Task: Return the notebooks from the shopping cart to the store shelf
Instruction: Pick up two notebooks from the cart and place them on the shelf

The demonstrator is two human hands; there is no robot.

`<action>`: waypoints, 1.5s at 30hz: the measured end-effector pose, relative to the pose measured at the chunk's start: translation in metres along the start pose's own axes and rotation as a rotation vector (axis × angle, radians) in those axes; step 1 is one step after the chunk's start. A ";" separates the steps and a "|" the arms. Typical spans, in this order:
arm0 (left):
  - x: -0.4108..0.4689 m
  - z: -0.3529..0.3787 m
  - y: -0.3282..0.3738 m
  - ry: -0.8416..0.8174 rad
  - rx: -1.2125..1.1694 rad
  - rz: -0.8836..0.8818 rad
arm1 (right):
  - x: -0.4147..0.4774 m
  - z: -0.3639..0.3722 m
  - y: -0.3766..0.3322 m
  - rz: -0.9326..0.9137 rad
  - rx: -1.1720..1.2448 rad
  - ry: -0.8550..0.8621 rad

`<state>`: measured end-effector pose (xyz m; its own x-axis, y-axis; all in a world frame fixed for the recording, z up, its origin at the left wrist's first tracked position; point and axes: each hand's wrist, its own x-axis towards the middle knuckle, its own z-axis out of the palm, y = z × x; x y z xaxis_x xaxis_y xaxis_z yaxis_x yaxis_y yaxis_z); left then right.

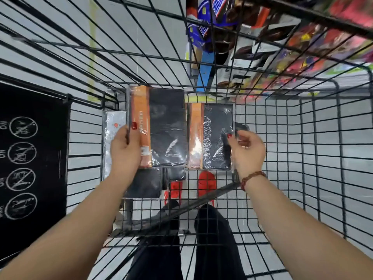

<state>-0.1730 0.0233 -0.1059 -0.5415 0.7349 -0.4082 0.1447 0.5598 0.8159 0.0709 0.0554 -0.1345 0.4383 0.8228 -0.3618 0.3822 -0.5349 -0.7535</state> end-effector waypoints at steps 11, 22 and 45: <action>0.014 -0.026 -0.029 0.031 0.132 -0.035 | 0.003 0.030 0.011 0.085 -0.356 0.005; 0.014 -0.025 -0.031 0.003 0.080 -0.010 | 0.010 0.015 0.016 0.092 -0.334 -0.091; -0.004 -0.031 -0.020 -0.042 0.150 -0.041 | -0.006 0.015 0.030 0.245 -0.391 -0.097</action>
<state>-0.1995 -0.0026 -0.1079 -0.5153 0.7237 -0.4590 0.2470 0.6383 0.7291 0.0678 0.0367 -0.1630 0.4830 0.6678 -0.5664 0.5630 -0.7322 -0.3833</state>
